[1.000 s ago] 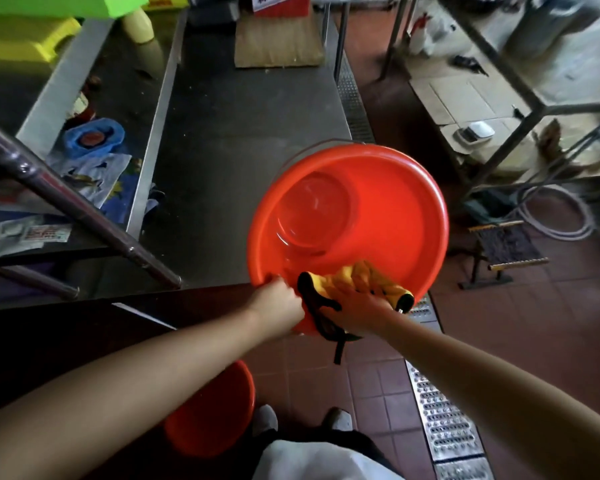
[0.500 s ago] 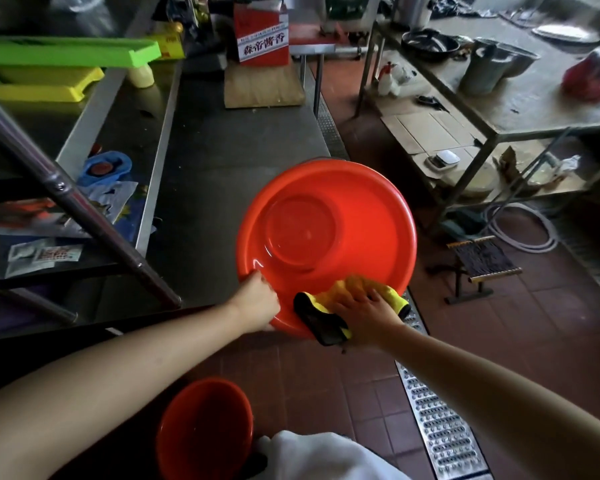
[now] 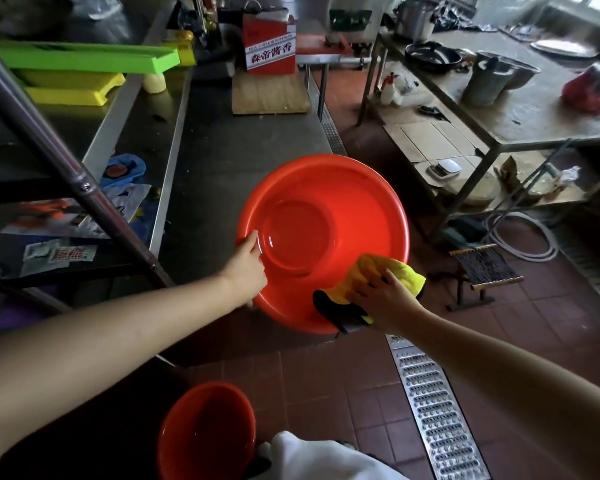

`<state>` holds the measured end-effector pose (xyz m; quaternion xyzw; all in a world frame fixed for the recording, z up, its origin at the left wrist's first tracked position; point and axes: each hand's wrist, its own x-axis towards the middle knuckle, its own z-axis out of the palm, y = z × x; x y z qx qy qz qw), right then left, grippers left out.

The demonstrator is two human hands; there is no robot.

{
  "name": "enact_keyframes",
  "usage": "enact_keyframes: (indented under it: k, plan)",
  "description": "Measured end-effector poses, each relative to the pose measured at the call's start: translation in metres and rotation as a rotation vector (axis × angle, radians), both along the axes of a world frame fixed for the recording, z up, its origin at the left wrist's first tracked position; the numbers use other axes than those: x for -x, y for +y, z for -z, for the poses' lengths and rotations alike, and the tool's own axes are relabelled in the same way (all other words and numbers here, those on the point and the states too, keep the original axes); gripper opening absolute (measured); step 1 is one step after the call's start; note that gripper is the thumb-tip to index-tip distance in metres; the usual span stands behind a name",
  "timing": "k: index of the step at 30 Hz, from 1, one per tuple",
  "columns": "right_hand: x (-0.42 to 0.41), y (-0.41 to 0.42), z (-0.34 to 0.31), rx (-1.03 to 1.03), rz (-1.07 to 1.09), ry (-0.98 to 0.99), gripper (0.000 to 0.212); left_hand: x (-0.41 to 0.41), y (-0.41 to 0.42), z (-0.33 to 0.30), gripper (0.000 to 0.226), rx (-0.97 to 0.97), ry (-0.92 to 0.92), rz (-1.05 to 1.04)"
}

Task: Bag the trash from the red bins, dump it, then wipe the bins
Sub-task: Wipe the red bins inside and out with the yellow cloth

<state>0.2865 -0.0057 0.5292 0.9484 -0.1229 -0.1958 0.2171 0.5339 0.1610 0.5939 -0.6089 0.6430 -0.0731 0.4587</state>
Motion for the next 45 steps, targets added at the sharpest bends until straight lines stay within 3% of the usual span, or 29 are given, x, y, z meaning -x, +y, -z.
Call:
enact_keyframes:
  k: [3,6,8,13,17,20,23,29,32,35,36,40,42,45]
  plan:
    - [0.000,0.005,0.001,0.017,0.013,0.005,0.057,0.019,0.004,0.025,0.102,0.054,0.153,-0.016]
    - [-0.005,0.008,0.003,-0.036,0.049,-0.057,0.060,0.056,0.008,0.058,0.104,0.165,0.427,-0.117]
    - [-0.008,0.009,0.007,-0.085,0.089,-0.028,0.063,0.078,0.002,0.072,0.099,0.264,0.473,-0.175]
    - [-0.004,0.008,0.018,-0.254,0.110,-0.047,0.073,0.089,-0.024,0.080,0.078,0.319,0.442,-0.149]
    - [-0.007,0.013,0.027,-0.381,0.109,-0.105,0.106,0.083,-0.024,0.088,0.066,0.285,0.480,-0.107]
    - [-0.016,0.016,0.038,-0.490,0.223,-0.130,0.096,0.084,-0.019,0.098,0.065,0.314,0.469,-0.095]
    - [-0.022,0.021,0.043,-0.462,0.218,-0.130,0.083,0.087,-0.015,0.111,0.070,0.344,0.483,-0.122]
    - [-0.012,0.004,0.050,-0.329,0.249,-0.100,0.069,0.092,-0.006,0.114,0.104,0.376,0.396,-0.237]
    - [-0.007,-0.003,0.053,-0.309,0.222,-0.032,0.078,0.087,-0.001,0.110,0.108,0.339,0.352,-0.197]
    - [0.002,0.002,0.047,-0.233,0.053,0.155,0.105,0.081,-0.001,0.115,0.098,0.297,0.251,-0.046]
    - [0.003,0.005,0.043,-0.200,0.045,0.206,0.105,0.079,-0.003,0.119,0.091,0.266,0.254,0.015]
    - [0.000,0.002,0.045,-0.097,-0.053,-0.068,0.037,0.073,-0.016,0.124,0.051,0.263,0.256,0.098]
    - [-0.002,-0.005,0.044,-0.076,-0.103,-0.154,0.032,0.072,-0.022,0.119,0.050,0.231,0.292,0.035]
    - [-0.004,-0.012,0.042,-0.075,-0.181,-0.228,0.036,0.069,-0.030,0.120,0.080,0.261,0.301,-0.059]
